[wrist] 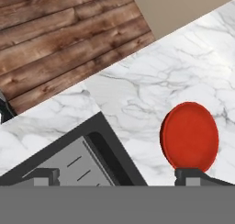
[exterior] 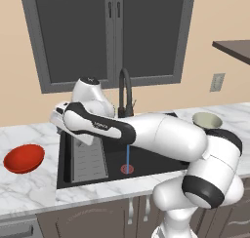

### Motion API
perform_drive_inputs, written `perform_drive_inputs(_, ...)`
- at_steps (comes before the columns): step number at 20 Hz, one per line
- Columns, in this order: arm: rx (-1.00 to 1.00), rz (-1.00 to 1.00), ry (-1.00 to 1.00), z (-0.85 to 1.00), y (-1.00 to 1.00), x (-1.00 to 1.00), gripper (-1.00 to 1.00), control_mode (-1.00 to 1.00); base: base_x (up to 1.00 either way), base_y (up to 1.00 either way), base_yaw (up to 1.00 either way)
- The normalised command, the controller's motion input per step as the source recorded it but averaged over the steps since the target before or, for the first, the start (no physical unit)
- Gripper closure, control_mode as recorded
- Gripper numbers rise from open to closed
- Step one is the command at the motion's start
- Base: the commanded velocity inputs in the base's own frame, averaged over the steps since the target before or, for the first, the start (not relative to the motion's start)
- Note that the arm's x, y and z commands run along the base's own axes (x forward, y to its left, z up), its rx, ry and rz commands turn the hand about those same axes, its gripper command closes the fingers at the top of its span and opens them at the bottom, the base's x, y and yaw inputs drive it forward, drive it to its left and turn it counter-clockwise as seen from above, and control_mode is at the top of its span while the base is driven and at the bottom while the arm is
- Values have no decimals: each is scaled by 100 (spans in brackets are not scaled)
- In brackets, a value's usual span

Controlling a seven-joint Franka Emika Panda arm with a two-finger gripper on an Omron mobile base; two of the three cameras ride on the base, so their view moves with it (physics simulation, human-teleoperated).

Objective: Rinse each bowl for a few seconds and place them down in the sink or on the counter.

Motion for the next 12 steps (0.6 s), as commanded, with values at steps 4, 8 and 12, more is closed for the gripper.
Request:
perform_drive_inputs(4, 0, 1, 0, -19, 24, 0, -100, -100, 0, 0, 0)
perform_drive_inputs(8, 0, 2, 0, -21, 15, 0, -100, -100, 0, 0, 0)
perform_drive_inputs(12, -1, 2, 0, -21, 18, 0, -100, -100, 0, 0, 0)
